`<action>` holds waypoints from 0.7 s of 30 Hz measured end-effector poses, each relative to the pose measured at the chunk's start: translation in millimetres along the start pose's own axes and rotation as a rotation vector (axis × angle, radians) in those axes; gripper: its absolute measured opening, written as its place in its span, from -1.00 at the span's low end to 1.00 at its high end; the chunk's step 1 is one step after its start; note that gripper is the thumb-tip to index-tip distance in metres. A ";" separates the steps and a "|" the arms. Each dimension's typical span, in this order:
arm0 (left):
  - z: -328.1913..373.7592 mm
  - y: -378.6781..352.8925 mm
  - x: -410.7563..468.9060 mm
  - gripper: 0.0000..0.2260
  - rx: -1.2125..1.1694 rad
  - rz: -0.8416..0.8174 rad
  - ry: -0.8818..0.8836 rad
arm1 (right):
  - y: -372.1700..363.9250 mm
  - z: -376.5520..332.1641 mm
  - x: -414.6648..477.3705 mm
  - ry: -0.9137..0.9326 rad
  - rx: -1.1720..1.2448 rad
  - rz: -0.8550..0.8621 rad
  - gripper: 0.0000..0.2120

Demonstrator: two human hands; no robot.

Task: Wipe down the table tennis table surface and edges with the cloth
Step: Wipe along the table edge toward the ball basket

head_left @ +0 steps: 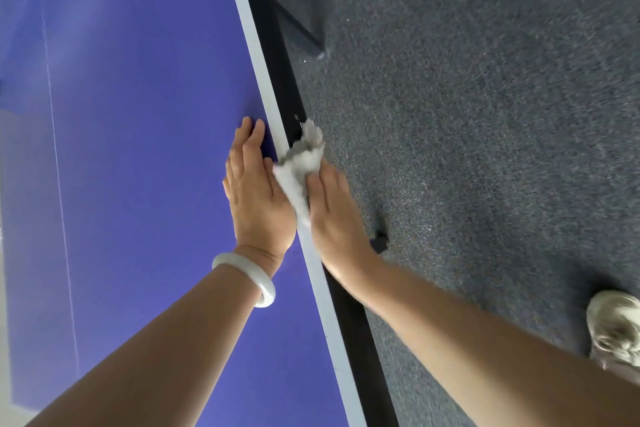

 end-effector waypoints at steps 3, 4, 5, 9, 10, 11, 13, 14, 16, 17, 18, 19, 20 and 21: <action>-0.2 -0.3 3.6 -0.57 -0.001 0.001 0.031 | -0.1 10.7 -58.6 0.038 -0.014 0.001 -0.53; 0.2 0.0 3.9 -0.57 -0.005 0.002 0.033 | 1.1 12.1 -61.1 0.034 0.023 -0.016 -0.56; 0.9 0.2 2.9 -0.57 -0.013 -0.001 0.032 | 2.6 10.9 -53.8 0.006 0.088 -0.032 -0.58; 2.8 1.2 -3.1 -0.53 -0.036 -0.019 0.033 | 7.1 0.1 29.3 -0.180 0.248 -0.036 -0.66; 2.2 1.2 -3.4 -0.53 -0.036 -0.024 0.029 | 6.1 -1.8 51.7 -0.205 0.239 -0.036 -0.63; 1.7 0.9 -2.8 -0.53 -0.033 -0.026 0.025 | 5.2 -5.3 68.3 -0.215 0.242 -0.031 -0.61; 0.5 0.2 -1.4 -0.53 -0.020 -0.027 0.024 | 1.6 -13.2 77.3 -0.193 0.234 -0.008 -0.59; -0.2 -0.3 -1.5 -0.54 -0.012 -0.030 0.026 | -0.2 -14.7 70.0 -0.151 0.210 0.009 -0.59; -0.8 -0.6 -2.2 -0.53 0.004 -0.049 0.013 | -0.9 -15.6 38.2 -0.051 0.104 0.036 -0.55; -0.7 -1.1 -2.5 -0.47 0.014 -0.070 -0.002 | -2.3 -14.9 20.2 -0.023 0.046 0.032 -0.50; -1.0 -2.1 -2.6 -0.39 0.019 -0.096 -0.014 | -3.3 -13.8 5.6 -0.020 0.014 0.023 -0.46; -0.8 -2.6 -2.0 -0.35 0.018 -0.112 -0.017 | -3.6 -13.0 -0.4 -0.031 0.007 0.017 -0.45; -0.2 -2.9 -0.6 -0.34 0.014 -0.115 -0.007 | -3.1 -14.1 3.1 -0.053 0.026 0.020 -0.48; 0.4 -3.3 1.3 -0.38 0.013 -0.104 0.011 | -2.3 -16.5 14.5 -0.087 0.059 0.036 -0.52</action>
Point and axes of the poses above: each hand's wrist, its own x-axis towards the middle knuckle, its own y-axis out of the back of the hand, z = x × y, the point moved 4 cm from there along x, towards the middle knuckle, and after that the axes turned 3 degrees about y, right-handed, at the moved point
